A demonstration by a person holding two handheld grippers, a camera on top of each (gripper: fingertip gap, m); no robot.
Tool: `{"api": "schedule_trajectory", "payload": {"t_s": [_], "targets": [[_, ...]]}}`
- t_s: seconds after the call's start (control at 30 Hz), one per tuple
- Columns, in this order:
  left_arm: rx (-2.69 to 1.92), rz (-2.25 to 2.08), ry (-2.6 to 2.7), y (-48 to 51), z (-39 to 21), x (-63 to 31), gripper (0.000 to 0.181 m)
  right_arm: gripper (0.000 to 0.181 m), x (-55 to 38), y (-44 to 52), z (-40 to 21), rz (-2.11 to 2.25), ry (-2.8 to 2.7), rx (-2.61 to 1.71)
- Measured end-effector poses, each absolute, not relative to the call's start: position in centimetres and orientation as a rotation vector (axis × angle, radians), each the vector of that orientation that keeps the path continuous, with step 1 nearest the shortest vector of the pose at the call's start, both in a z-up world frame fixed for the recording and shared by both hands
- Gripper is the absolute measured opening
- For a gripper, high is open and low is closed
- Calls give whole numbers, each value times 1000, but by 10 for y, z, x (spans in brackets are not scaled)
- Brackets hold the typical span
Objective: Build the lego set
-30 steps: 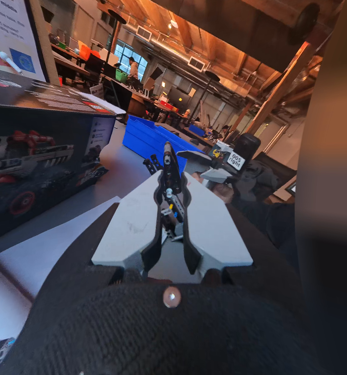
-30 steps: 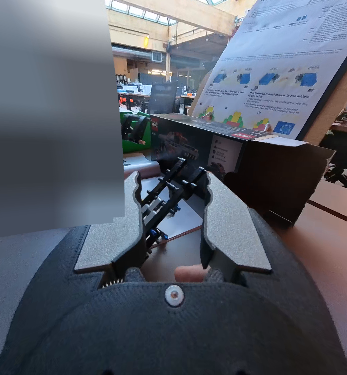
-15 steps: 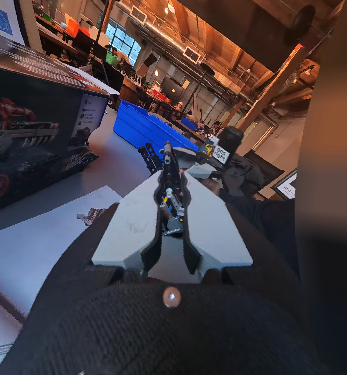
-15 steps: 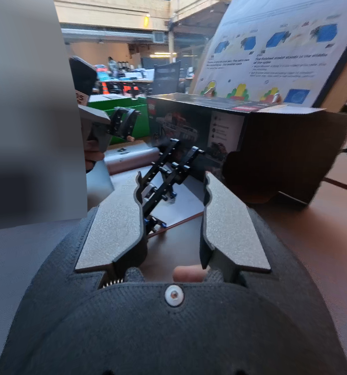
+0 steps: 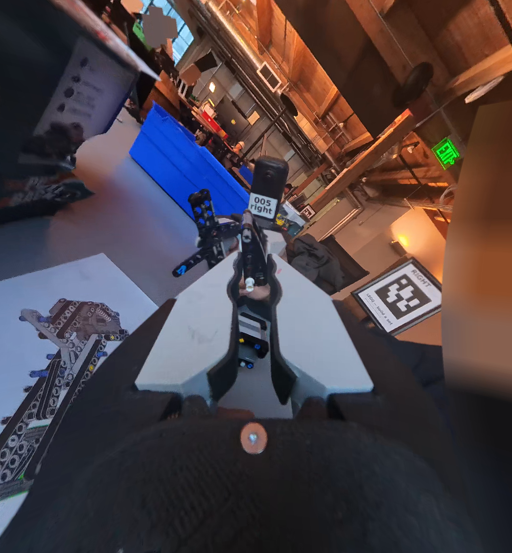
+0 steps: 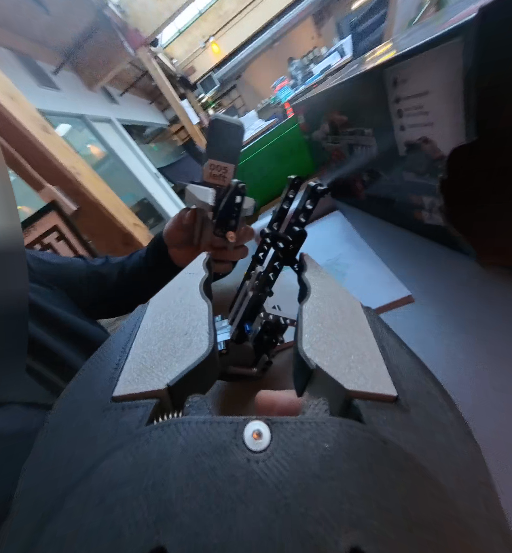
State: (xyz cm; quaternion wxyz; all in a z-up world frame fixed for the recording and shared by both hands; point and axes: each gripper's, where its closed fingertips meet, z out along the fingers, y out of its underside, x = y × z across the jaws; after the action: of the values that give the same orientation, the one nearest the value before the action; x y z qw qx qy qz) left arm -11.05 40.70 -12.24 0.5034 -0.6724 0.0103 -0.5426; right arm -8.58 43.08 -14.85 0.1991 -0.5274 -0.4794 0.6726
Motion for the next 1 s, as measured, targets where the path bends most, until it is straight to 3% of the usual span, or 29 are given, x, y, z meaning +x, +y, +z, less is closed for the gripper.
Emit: {"api": "schedule_trajectory", "payload": {"t_s": [0.13, 0.27, 0.5, 1.0], "targets": [[-1630, -1252, -6, 416, -126, -110, 11, 25, -85, 429, -142, 1897, -1359, -1385], [-1603, -1175, 37, 414, -115, -111, 12, 15, -80, 422, -134, 1807, -1430, -1293], [-1627, -1171, 192, 400, -105, -97, 12, 15, -74, 403, -126, 1625, -1564, -1144], [-1543, -1163, 446, 372, -91, -81, 12, 6, -61, 386, -121, 1695, -1627, -987]]}}
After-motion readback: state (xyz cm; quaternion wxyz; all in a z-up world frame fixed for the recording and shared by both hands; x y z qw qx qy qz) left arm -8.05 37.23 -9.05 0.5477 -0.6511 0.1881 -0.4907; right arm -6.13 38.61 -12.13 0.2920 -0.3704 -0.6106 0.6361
